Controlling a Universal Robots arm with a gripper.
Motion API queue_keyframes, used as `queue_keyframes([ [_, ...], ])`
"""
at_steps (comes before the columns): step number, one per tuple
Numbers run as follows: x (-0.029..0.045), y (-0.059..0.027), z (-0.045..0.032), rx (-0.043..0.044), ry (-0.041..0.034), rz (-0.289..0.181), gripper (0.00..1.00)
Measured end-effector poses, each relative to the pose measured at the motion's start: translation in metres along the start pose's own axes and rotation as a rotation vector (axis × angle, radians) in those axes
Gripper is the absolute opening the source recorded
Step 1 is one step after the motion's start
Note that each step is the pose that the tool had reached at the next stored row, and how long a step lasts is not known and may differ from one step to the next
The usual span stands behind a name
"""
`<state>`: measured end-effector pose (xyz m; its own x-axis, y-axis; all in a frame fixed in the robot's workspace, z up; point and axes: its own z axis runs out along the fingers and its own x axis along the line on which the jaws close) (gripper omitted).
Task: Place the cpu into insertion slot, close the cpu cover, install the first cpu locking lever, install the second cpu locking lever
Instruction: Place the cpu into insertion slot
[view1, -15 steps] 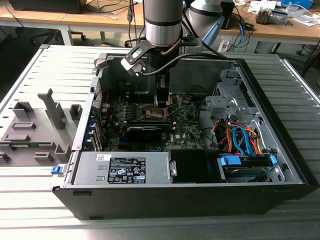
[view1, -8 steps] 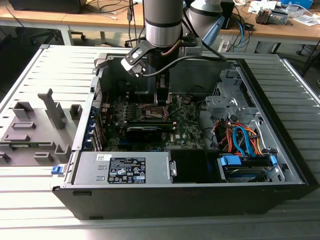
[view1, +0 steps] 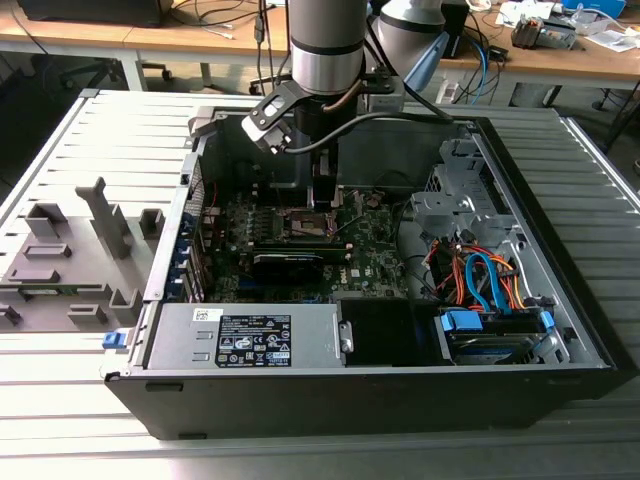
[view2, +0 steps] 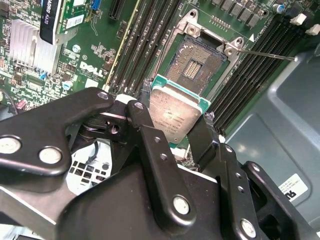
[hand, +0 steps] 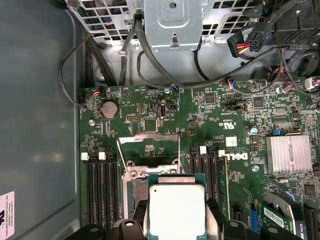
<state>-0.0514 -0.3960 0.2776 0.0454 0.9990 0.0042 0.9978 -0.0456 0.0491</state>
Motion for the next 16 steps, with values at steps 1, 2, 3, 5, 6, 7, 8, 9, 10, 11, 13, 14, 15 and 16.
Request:
queue_keyframes([
  [1, 0.0000, 0.0000, 0.0000, 0.0002, 0.0001, 0.000, 0.54],
  [2, 0.0001, 0.0000, 0.0003, 0.0001, 0.0001, 0.000, 0.54],
  [3, 0.0005, 0.0000, 0.0007, 0.0000, 0.0003, 0.000, 0.54],
  [5, 0.0026, -0.0001, 0.0012, 0.0001, 0.0000, 0.000, 0.54],
  [6, 0.0026, -0.0002, 0.0014, 0.0002, -0.0001, 0.000, 0.54],
  [7, 0.0027, -0.0002, 0.0015, 0.0002, -0.0001, 0.000, 0.54],
  [8, 0.0027, -0.0002, 0.0017, 0.0002, 0.0000, 0.000, 0.54],
  [9, 0.0027, -0.0002, 0.0018, 0.0002, 0.0000, 0.000, 0.54],
  [10, 0.0027, -0.0002, 0.0021, 0.0002, 0.0000, 0.000, 0.54],
  [11, 0.0027, -0.0002, 0.0024, 0.0002, 0.0000, 0.000, 0.54],
  [13, 0.0027, -0.0002, 0.0027, 0.0002, 0.0000, 0.000, 0.54],
  [14, 0.0027, -0.0002, 0.0029, 0.0002, 0.0000, 0.000, 0.54],
  [15, 0.0027, -0.0002, 0.0031, 0.0002, 0.0000, 0.000, 0.54],
  [16, 0.0027, -0.0003, 0.0033, 0.0002, 0.0000, 0.000, 0.54],
])
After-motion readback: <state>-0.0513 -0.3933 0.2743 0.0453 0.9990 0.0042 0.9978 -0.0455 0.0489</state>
